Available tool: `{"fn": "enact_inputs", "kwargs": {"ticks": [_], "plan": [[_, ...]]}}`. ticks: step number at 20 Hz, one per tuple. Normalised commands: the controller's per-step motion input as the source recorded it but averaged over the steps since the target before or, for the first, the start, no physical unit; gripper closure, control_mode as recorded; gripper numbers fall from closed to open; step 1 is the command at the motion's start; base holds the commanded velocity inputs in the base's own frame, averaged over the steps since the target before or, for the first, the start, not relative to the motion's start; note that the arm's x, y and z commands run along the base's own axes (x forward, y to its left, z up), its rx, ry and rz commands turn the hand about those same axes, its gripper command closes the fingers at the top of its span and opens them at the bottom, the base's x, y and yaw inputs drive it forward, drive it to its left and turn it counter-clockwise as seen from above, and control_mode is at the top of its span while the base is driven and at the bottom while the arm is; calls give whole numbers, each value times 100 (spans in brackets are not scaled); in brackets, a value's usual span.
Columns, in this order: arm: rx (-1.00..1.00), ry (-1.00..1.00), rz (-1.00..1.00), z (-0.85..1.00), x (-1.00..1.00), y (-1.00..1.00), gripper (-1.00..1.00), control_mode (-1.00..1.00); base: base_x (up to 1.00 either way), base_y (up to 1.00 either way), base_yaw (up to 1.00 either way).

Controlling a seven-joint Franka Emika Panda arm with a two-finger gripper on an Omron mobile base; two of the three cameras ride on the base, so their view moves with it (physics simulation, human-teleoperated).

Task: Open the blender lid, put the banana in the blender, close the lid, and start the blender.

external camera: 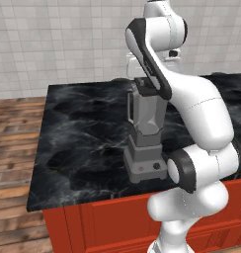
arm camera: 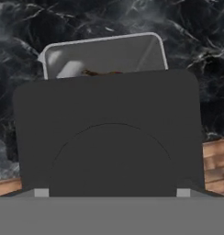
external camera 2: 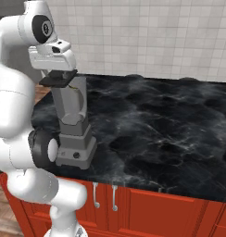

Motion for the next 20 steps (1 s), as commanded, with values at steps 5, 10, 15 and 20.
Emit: {"fn": "enact_inputs", "kwargs": {"ticks": [5, 10, 15, 20], "plan": [[1, 12, 4, -4, 39, 0, 100, -100, 0, 0, 0], [0, 8, 2, -19, 38, 0, 100, -100, 0, 0, 0], [2, 0, 0, -15, 26, -4, 100, -100, 0, 0, 0], [4, 0, 0, -6, 31, -9, 100, -100, 0, 0, 0]]}}
